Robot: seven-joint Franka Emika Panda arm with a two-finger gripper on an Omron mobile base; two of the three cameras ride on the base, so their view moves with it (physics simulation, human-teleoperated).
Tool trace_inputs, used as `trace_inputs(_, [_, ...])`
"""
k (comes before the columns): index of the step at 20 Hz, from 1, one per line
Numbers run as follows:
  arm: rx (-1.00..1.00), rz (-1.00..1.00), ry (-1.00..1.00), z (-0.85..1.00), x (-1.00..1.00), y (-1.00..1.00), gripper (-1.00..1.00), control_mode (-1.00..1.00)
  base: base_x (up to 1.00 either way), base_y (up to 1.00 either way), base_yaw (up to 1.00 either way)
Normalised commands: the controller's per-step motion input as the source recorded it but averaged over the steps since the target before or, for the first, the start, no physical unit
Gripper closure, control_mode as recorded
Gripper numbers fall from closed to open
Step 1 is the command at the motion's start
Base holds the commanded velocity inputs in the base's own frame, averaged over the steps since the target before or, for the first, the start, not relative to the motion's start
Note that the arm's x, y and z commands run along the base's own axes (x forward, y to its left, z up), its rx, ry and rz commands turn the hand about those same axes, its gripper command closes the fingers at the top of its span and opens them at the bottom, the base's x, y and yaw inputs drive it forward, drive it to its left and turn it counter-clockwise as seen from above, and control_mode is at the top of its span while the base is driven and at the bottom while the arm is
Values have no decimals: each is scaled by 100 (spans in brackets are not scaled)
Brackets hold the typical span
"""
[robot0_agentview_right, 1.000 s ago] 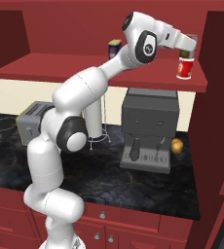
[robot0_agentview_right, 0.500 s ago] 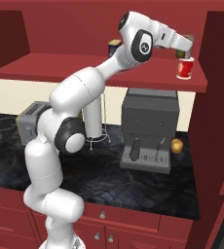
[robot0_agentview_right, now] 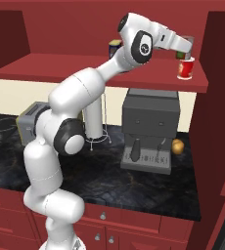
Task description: Stack two cans on top of the other two cans in the cabinet.
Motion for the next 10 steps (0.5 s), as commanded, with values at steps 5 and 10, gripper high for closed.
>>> trace_inputs(5, [0, 0, 0, 0, 0, 0, 100, -100, 0, 0, 0])
trace_inputs(10, [0, 0, 0, 0, 0, -4, 100, -100, 0, 0, 0])
